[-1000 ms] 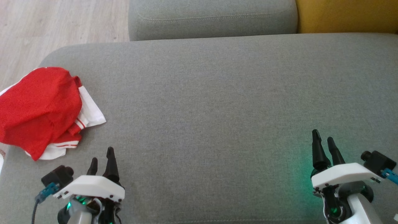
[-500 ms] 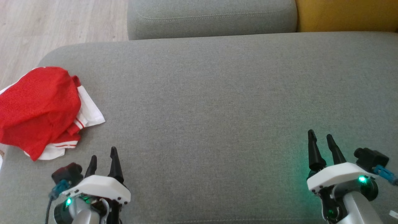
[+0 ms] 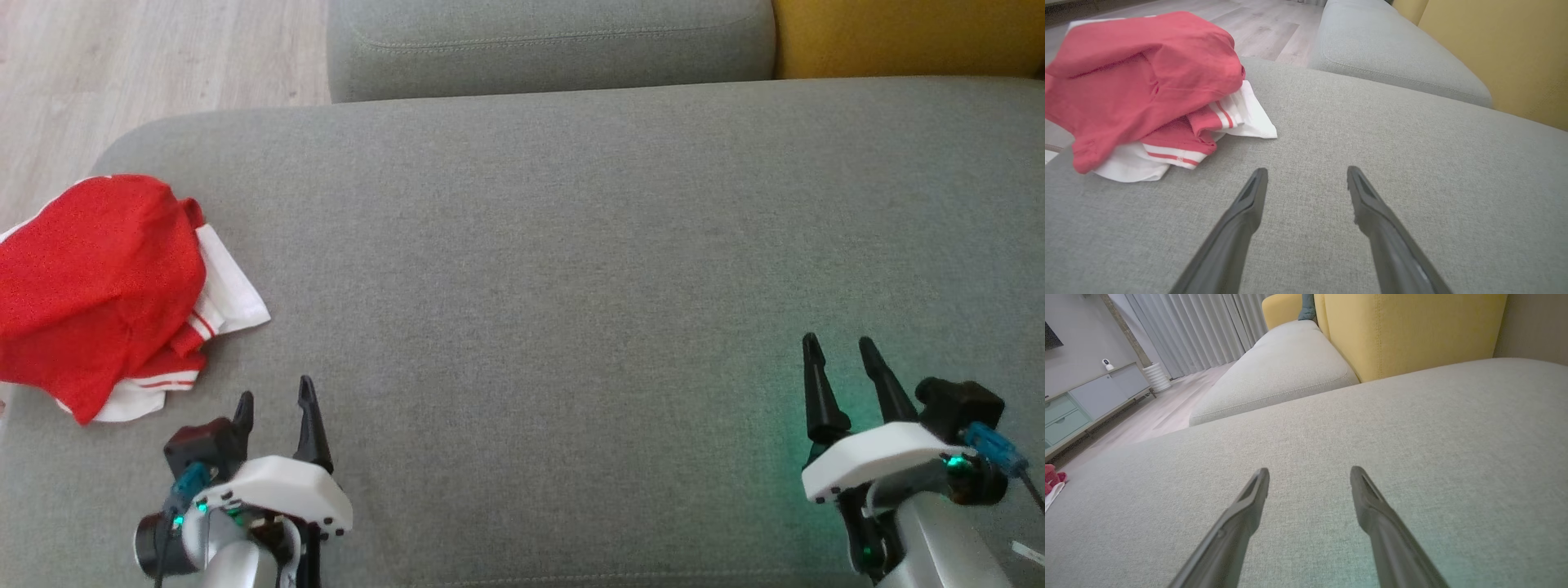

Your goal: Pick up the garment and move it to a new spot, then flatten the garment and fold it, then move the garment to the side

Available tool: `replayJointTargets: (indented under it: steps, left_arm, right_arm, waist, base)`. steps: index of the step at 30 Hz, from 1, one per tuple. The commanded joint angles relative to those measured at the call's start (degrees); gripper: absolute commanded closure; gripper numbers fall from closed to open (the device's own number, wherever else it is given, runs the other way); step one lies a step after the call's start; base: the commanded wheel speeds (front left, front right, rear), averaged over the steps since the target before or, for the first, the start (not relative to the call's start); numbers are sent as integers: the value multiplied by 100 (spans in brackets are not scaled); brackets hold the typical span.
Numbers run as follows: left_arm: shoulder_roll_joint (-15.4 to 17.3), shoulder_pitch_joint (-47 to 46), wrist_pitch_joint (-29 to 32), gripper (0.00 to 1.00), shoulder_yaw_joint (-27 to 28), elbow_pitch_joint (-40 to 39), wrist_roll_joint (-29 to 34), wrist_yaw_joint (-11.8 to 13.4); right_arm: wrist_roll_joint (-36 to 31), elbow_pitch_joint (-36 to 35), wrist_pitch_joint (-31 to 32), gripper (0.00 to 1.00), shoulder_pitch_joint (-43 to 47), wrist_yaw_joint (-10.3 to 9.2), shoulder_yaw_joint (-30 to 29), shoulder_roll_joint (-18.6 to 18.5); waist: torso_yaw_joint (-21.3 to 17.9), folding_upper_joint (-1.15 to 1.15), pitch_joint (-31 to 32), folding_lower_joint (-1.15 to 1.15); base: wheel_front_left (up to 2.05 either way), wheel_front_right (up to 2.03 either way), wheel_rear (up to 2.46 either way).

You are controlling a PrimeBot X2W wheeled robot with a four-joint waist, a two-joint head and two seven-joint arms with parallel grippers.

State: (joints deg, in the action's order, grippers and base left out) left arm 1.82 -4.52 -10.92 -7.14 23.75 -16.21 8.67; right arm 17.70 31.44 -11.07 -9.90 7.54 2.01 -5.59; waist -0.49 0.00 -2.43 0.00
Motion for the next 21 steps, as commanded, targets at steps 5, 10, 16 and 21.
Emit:
replayJointTargets:
  steps: [5, 10, 16, 21]
  left_arm:
    - [98, -327, -178, 0, 100, -171, 440, 136]
    - [102, -334, -262, 0, 103, -213, 763, 224]
    - [107, -308, -363, 0, 171, -394, 1135, 270]
    - [109, -270, -408, 0, 210, -382, 1354, 264]
  right_arm:
    - [-476, -266, -161, 0, -293, -5, 52, -30]
    - [-842, -447, -245, 0, -328, -5, -74, 3]
    - [-1230, -621, -347, 0, -342, -5, -113, 61]
    - [-1446, -577, -393, 0, -320, -5, -122, 85]
  waist:
    - [-26, 0, -14, 0]
    - [-43, 0, -21, 0]
    - [-69, 0, -7, 0]
    - [-73, 0, -5, 0]
  base:
    - [0, 0, 0]
    - [0, 0, 0]
    - [0, 0, 0]
    - [0, 0, 0]
